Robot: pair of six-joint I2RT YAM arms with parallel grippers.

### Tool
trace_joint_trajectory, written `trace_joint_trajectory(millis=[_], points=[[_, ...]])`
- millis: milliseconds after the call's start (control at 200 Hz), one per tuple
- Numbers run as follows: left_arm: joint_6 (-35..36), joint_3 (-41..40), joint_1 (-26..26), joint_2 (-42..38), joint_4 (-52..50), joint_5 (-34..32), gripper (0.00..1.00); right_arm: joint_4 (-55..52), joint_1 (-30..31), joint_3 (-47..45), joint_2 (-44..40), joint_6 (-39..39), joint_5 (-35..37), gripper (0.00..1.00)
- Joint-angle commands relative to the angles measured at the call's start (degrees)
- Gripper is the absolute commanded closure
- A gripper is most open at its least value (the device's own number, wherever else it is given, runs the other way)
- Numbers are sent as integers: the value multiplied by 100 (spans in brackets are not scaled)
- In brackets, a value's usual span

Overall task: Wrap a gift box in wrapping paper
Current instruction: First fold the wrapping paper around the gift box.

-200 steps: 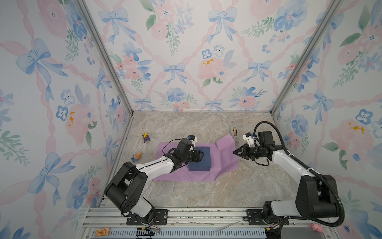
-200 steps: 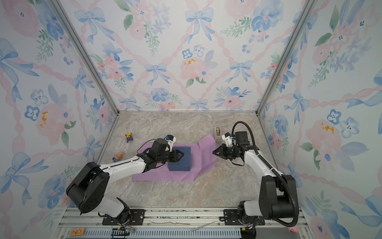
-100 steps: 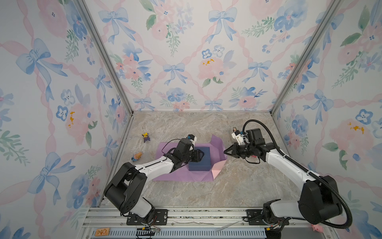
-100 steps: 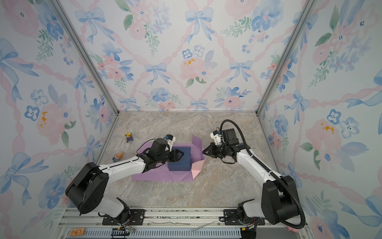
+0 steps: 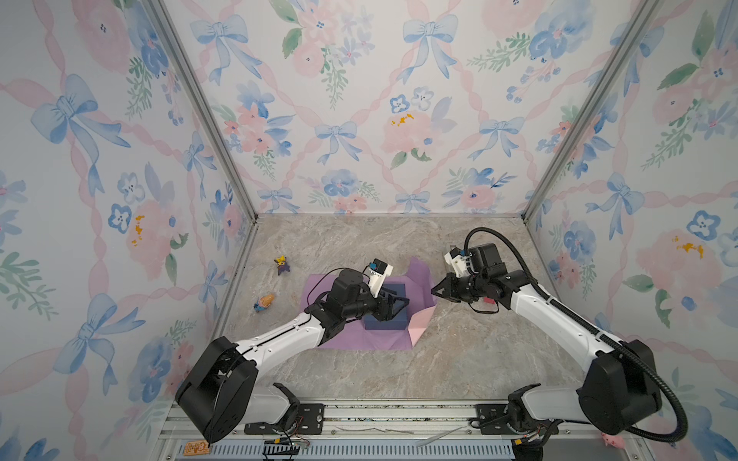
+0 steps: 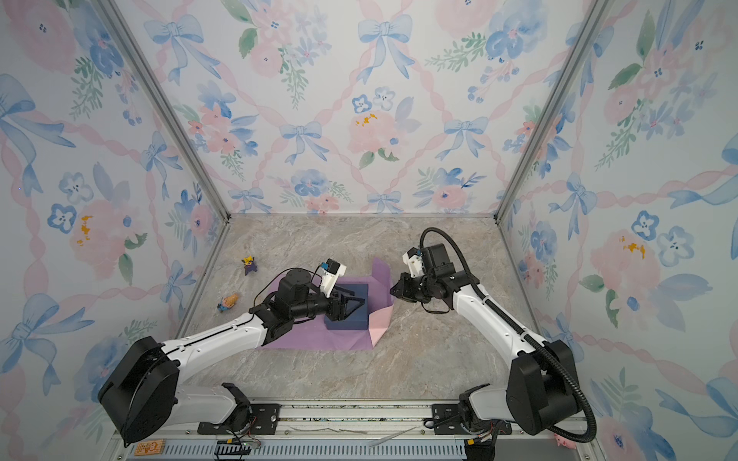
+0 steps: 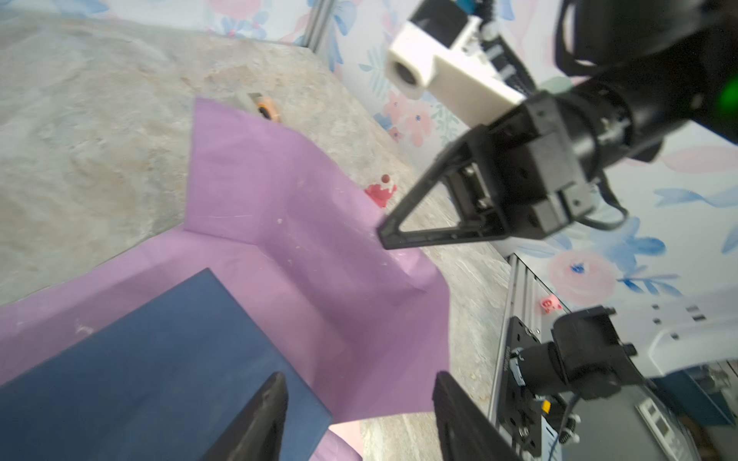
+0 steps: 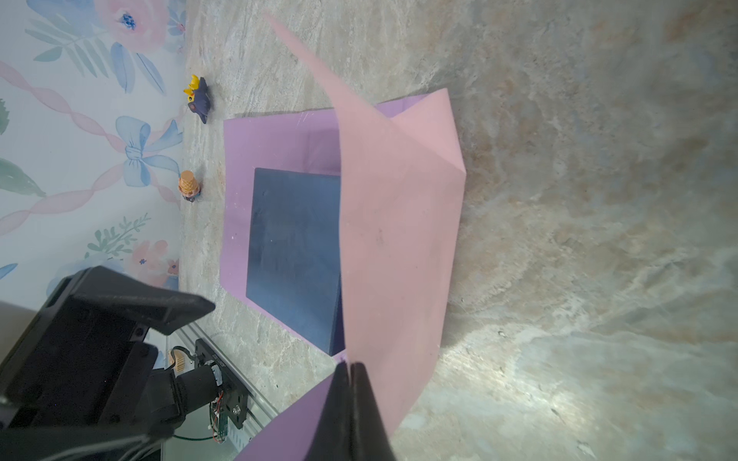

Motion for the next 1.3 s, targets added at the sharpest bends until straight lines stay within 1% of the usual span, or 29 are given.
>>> trace_joint_trajectory(millis=[0, 105, 245, 345, 445, 535, 590, 645, 675, 710, 735, 750, 755, 765, 830, 875, 945, 975, 1055, 1125, 1160, 1190, 1265, 1295], points=[[1118, -224, -172, -209, 190, 400, 38, -201, 75, 199, 90, -89, 87, 96], [1594, -302, -408, -239, 186, 76, 36, -247, 70, 216, 81, -101, 122, 96], [1785, -232, -597, 36, 181, -389, 37, -251, 70, 201, 82, -98, 122, 96], [1888, -74, -731, 322, 186, -602, 40, -263, 72, 200, 88, -91, 108, 96], [1936, 86, -845, 577, 184, -642, 45, -281, 70, 209, 98, -94, 118, 96], [1941, 161, -945, 716, 182, -714, 56, -290, 78, 207, 98, -77, 122, 95], [1942, 197, -1007, 759, 184, -726, 64, -289, 72, 208, 115, -59, 140, 95], [1943, 227, -1073, 791, 192, -737, 75, -284, 78, 210, 141, -27, 144, 95], [1952, 241, -1121, 799, 183, -740, 79, -288, 72, 207, 158, -15, 158, 95], [1944, 251, -1150, 802, 182, -768, 83, -292, 74, 211, 183, 15, 187, 93], [1948, 252, -1190, 804, 186, -764, 87, -313, 74, 225, 206, 31, 228, 89], [1951, 246, -1206, 814, 188, -765, 89, -329, 76, 230, 224, 54, 254, 86], [1951, 246, -1214, 818, 186, -762, 89, -340, 71, 237, 233, 62, 267, 83], [1952, 245, -1224, 820, 183, -765, 90, -346, 70, 241, 235, 64, 278, 82], [1926, 252, -1280, 858, 180, -795, 92, -428, 73, 279, 306, 95, 366, 64], [1925, 248, -1346, 897, 178, -802, 93, -493, 70, 305, 358, 122, 405, 57], [1925, 252, -1437, 978, 180, -832, 93, -553, 69, 335, 459, 143, 456, 53], [1921, 429, -1470, 1019, 178, -834, 93, -573, 56, 356, 512, 162, 472, 52], [1910, 477, -1549, 1108, 182, -837, 91, -619, 28, 378, 619, 181, 507, 52], [1891, 506, -1621, 1171, 177, -828, 89, -646, 26, 385, 683, 145, 627, 53], [1890, 521, -1663, 1190, 181, -815, 87, -694, 17, 392, 739, 100, 703, 55], [1889, 539, -1689, 1213, 182, -813, 82, -769, 7, 394, 794, 63, 774, 58], [1848, 539, -1737, 1236, 181, -892, 61, -858, 0, 409, 886, -28, 886, 68], [1813, 526, -1738, 1243, 186, -946, 55, -848, 0, 391, 896, -39, 903, 71]])
